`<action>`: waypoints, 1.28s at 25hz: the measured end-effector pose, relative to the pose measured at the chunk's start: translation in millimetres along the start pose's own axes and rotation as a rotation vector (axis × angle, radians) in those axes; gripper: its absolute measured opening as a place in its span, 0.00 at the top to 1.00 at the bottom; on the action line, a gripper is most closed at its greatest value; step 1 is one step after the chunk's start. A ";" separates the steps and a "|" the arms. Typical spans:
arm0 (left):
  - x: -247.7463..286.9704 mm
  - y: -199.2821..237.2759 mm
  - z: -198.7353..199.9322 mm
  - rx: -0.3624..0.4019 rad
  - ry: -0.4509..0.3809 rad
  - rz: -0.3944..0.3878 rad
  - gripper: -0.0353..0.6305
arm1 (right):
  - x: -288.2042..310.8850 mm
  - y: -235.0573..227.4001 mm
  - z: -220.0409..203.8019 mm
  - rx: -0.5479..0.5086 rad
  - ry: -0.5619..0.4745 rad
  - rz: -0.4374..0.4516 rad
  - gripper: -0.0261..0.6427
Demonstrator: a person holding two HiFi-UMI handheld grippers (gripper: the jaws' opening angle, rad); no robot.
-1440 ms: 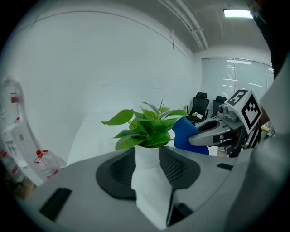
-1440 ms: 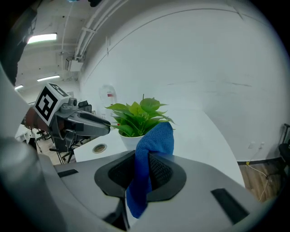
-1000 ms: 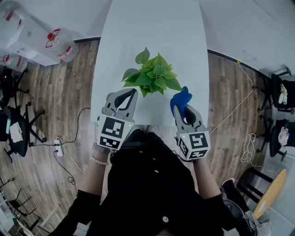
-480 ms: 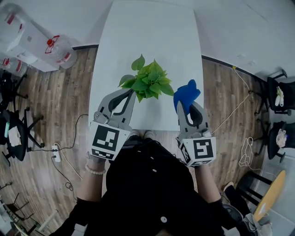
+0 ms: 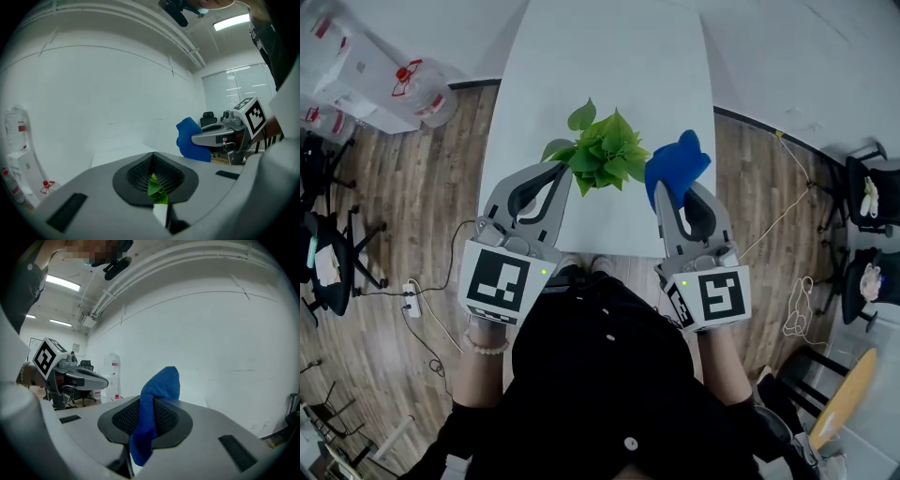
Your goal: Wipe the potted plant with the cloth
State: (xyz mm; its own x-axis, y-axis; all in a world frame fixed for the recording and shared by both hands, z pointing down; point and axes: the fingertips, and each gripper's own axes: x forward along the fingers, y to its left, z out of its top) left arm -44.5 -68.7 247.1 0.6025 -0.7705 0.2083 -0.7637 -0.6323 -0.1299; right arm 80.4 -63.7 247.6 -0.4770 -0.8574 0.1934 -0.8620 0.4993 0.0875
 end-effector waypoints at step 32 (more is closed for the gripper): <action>2.5 1.9 4.1 -0.096 0.010 0.019 0.93 | 7.4 6.2 5.7 -0.041 0.008 0.013 0.83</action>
State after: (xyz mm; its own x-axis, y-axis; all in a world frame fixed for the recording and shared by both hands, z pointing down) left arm -43.5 -72.2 243.4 0.5860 -0.7809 0.2163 -0.7937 -0.6069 -0.0409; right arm 70.5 -67.7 244.0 -0.4865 -0.8499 0.2025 -0.8480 0.5151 0.1248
